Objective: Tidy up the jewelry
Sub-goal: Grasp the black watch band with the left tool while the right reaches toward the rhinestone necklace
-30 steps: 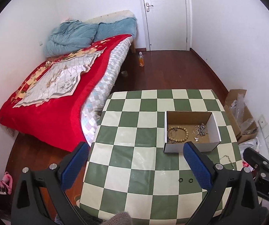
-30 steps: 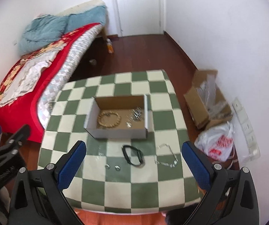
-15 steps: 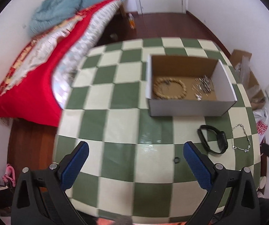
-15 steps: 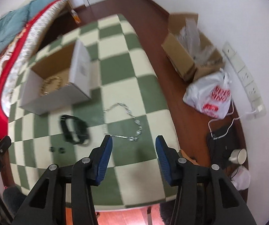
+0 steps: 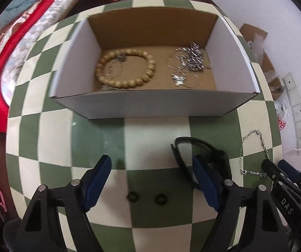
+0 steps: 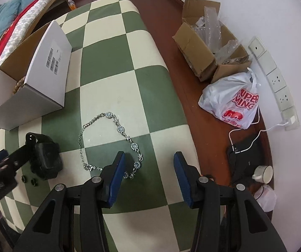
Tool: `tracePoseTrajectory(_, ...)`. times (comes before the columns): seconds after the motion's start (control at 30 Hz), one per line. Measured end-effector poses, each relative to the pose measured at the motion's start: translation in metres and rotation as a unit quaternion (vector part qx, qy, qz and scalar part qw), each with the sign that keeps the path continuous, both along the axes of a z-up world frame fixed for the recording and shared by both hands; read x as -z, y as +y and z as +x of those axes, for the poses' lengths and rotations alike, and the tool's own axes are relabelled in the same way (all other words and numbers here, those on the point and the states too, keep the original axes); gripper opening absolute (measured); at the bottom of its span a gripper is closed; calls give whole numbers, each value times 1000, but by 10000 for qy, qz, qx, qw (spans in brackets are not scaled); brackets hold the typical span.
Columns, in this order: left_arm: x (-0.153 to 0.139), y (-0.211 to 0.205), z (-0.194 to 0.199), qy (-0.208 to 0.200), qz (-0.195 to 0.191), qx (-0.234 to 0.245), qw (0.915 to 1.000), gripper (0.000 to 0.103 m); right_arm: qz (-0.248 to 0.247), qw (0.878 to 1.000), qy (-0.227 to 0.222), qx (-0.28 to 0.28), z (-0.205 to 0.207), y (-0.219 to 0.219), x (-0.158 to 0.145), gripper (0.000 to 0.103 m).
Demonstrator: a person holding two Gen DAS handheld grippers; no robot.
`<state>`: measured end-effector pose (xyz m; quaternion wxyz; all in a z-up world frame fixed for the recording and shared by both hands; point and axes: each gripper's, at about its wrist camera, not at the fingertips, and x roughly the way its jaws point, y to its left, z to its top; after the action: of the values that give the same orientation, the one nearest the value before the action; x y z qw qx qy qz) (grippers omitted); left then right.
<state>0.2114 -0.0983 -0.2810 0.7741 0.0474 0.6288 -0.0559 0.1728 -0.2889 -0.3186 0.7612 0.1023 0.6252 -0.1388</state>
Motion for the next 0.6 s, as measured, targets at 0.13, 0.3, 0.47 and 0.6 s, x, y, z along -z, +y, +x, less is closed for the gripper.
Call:
tracePoseTrajectory(0.13, 7, -9, -1, 67, -8, 138, 9999, 54, -121, 9998, -49, -124, 1, 6, -1, 42)
tracePoseTrajectory(0.3, 5, -13, -7, 5, -60, 298, 9995, 11, -98, 9996, -92, -233, -2, 7, -3, 6)
tracePoseTrajectory(0.47, 2, -5, -17, 30, -138, 290, 9995, 6, 604, 9977, -267, 156, -19, -8, -4, 4)
tracePoseTrajectory(0.6, -2, -1, -25, 2, -195, 285, 9994, 3, 1037, 9929, -410, 412, -36, -15, -6, 0)
